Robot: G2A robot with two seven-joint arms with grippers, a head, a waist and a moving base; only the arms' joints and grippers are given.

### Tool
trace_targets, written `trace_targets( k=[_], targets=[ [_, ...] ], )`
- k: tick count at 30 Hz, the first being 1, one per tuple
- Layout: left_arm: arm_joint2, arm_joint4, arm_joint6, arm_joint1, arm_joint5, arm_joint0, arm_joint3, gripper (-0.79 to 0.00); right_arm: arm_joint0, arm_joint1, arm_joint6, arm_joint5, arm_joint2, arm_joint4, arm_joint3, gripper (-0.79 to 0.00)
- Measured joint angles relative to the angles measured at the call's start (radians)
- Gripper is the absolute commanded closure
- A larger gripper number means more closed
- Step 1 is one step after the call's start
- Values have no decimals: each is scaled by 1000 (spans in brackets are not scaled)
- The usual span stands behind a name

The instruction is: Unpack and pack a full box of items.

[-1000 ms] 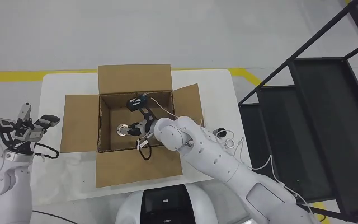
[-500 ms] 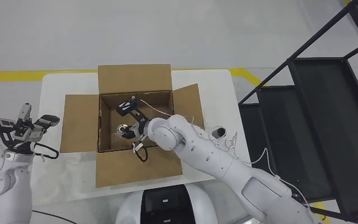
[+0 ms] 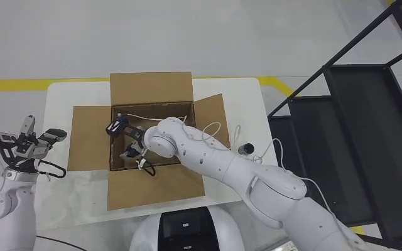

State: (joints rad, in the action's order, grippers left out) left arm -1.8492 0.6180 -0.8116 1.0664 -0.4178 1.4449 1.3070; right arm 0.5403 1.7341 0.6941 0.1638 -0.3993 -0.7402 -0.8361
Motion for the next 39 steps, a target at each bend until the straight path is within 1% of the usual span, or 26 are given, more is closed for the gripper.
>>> trace_targets(
  k=[2,4,8,11,14,17,19,20,21,23,25,27,31,33,34,37,39],
  targets=[
    [0,0,0,0,0,0,0,-785,-13,24,-15,14,14,0,52,-708],
    [0,0,0,0,0,0,0,-785,-24,47,-25,19,27,-6,101,-699],
    [0,0,0,0,0,0,0,-785,-39,85,-39,24,47,-23,178,-643],
    [0,0,0,0,0,0,0,-785,-48,113,-43,25,59,-36,227,-616],
    [0,0,0,0,0,0,0,-785,-55,138,-50,24,65,-42,271,-606],
    [0,0,0,0,0,0,0,-785,-62,161,-58,11,66,-46,314,-554],
    [0,0,0,0,0,0,0,-785,-66,177,-55,-4,65,-43,342,-493],
    [0,0,0,0,0,0,0,-785,-67,184,-52,-11,64,-41,355,-502],
    [0,0,0,0,0,0,0,-785,-67,193,-52,-19,61,-35,371,-489],
    [0,0,0,0,0,0,0,-785,-67,204,-56,-24,58,-29,394,-456],
    [0,0,0,0,0,0,0,-785,-68,216,-62,-18,57,-30,418,-468],
    [0,0,0,0,0,0,0,-785,-69,227,-67,-11,57,-33,437,-462],
    [0,0,0,0,0,0,0,-785,-72,246,-74,-6,55,-38,469,-425],
    [0,0,0,0,0,0,0,-785,-74,255,-79,-12,53,-39,483,-419],
    [0,0,0,0,0,0,0,-785,-75,257,-81,-16,52,-40,487,-391],
    [0,0,0,0,0,0,0,-785,-80,261,-83,-27,53,-44,493,-369],
    [0,0,0,0,0,0,0,-785,-81,262,-77,-36,56,-50,495,-342]
  ],
)
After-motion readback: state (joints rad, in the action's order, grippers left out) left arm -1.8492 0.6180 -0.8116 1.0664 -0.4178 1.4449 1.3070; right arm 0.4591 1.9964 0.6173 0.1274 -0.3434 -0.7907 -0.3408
